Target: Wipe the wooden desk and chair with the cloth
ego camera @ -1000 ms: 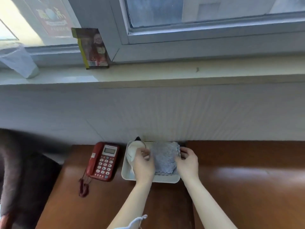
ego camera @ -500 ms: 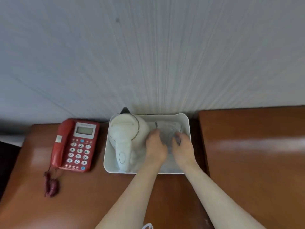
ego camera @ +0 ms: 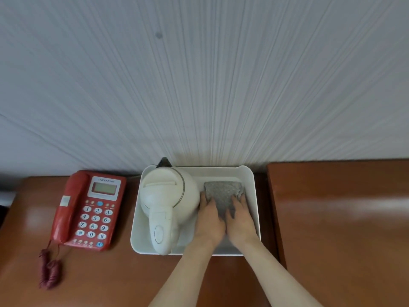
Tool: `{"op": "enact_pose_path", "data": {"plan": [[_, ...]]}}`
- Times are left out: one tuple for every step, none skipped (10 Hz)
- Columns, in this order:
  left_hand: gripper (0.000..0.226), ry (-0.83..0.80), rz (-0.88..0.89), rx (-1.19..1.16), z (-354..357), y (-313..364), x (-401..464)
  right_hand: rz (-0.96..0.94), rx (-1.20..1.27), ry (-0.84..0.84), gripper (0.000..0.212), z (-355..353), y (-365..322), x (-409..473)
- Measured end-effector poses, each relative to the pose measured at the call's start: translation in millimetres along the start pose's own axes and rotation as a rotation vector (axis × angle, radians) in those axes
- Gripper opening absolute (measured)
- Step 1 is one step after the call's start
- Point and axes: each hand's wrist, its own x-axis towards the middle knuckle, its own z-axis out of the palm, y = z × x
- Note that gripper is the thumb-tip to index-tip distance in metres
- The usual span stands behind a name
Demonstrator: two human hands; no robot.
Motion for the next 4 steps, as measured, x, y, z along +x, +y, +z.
{"op": "enact_pose_path", "data": {"plan": [[0.06,-0.008,-0.016,-0.016,2,2,1,-0.012,-0.04,0.012,0.056,-1,0,0],[0.057,-0.015,-0.036,-0.036,-3,5,-2,-0.027,-0.04,0.049,0.053,-1,-3,1],[0.057,0.058,-0.014,-0.049,-8,11,-13,-0.06,-0.038,0.141,0.039,-8,-12,-5],[0.05,0.209,-0.009,-0.087,-23,25,-29,-0.058,0.058,0.239,0.025,-21,-27,-19]]}}
